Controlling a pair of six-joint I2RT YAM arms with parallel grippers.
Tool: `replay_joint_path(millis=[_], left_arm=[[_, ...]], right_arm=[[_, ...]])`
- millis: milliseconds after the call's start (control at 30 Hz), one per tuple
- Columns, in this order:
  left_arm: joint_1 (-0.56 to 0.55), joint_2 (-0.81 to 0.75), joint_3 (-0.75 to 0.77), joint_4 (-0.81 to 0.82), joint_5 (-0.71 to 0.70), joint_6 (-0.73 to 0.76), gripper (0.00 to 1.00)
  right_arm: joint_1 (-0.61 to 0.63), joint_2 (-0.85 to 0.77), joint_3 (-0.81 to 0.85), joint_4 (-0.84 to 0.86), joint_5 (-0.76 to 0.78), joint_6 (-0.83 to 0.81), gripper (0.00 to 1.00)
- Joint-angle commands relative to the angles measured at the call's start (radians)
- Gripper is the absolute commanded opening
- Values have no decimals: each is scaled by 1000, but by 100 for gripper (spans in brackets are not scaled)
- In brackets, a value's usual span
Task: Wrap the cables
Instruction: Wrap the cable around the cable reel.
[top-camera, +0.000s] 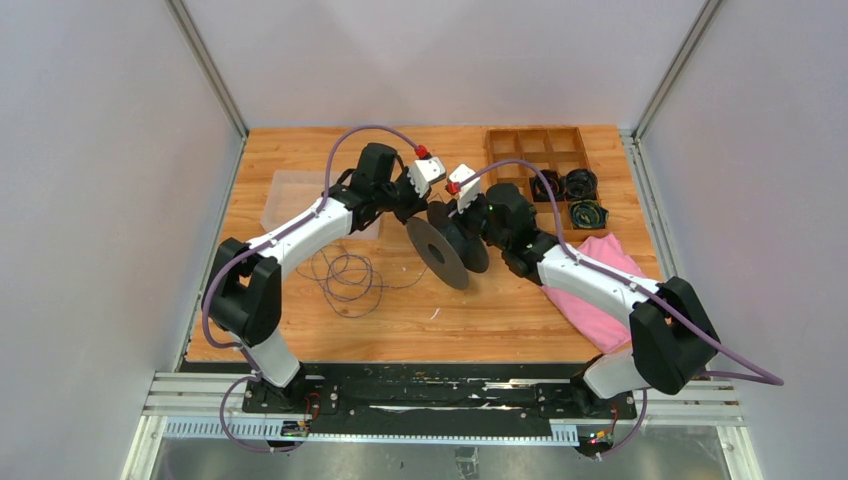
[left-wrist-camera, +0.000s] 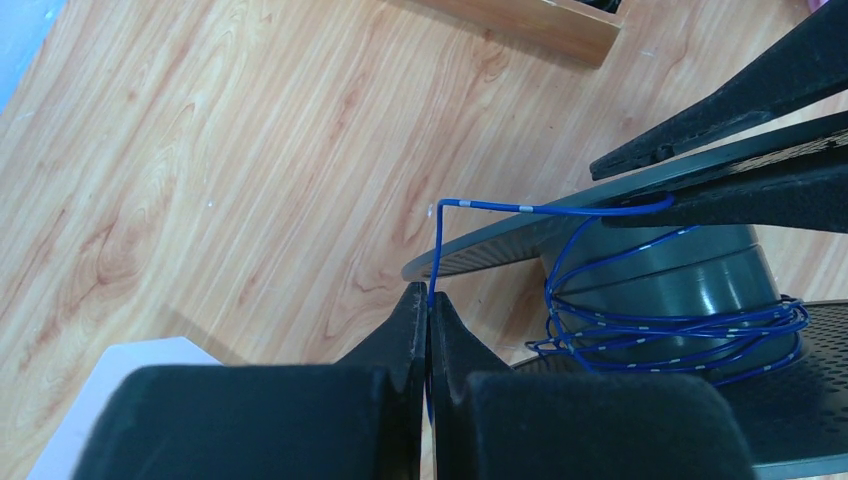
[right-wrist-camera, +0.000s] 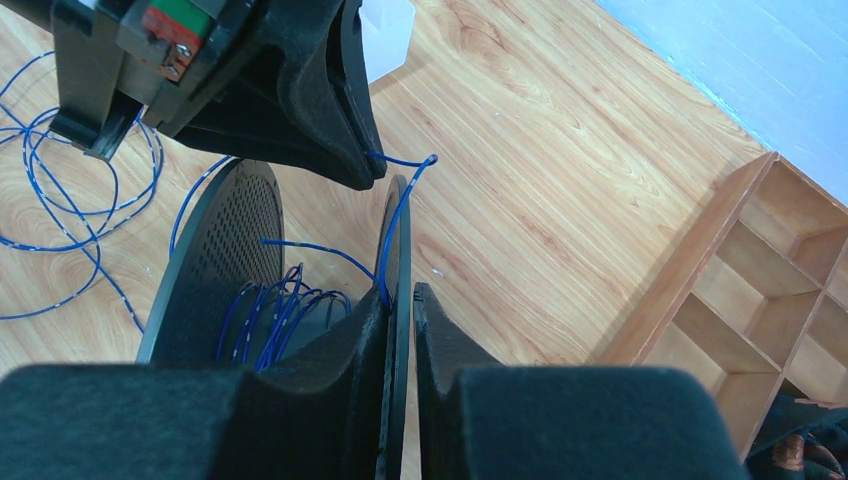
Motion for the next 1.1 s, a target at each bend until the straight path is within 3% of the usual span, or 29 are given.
replay_joint_path(millis=[0,200,600,1067], left_arm=[[-4,-6,-4,14,-14,16,0],[-7,-19,-26,37,-41,41,0],[-20,-35,-64,91,-65,80,0],[-26,-29,-43,89,-85,52,0]], right_arm=[[16,14,-6,-17,35,-33,15],[16,16,23,-83,32,-59,22],[22,-5,72,-163,26,-50,24],[26,-9,72,-162,42,-49,2]])
